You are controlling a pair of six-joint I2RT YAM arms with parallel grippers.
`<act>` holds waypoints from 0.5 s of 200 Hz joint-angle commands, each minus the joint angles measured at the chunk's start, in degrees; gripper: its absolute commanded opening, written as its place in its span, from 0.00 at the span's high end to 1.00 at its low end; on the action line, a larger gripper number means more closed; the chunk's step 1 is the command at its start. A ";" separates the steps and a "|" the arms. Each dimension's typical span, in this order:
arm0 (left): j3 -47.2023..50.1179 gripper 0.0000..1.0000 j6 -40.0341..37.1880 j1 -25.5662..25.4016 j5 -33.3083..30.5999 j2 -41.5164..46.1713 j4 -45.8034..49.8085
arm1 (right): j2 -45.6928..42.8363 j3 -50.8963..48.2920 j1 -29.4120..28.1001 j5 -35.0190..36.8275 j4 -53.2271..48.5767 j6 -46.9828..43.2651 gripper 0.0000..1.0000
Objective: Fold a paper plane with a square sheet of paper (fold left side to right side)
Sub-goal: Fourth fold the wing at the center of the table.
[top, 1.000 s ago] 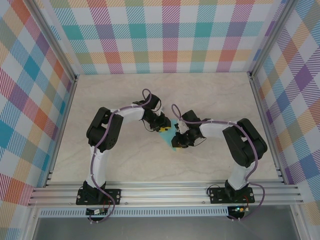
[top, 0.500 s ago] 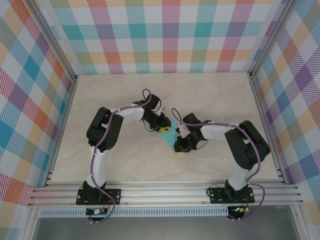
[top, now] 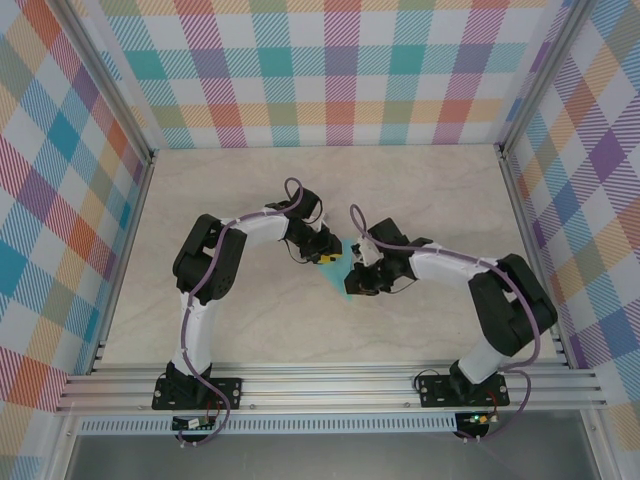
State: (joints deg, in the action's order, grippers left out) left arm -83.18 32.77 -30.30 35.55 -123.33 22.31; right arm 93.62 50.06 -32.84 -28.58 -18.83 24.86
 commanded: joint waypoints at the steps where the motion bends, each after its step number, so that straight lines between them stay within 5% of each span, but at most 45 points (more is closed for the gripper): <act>1: 2.48 0.72 -0.07 -0.47 -3.12 -2.27 2.83 | 4.24 2.66 0.14 -1.01 3.72 1.55 0.88; 100: -1.49 0.70 -1.21 0.73 -3.21 -2.82 4.22 | 9.62 -0.05 0.14 6.98 -1.87 0.88 0.88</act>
State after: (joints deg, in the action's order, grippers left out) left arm -83.53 32.67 -30.22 35.70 -123.33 22.55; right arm 102.17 52.86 -32.84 -24.18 -17.28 26.11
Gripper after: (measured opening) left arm 0.298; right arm 0.117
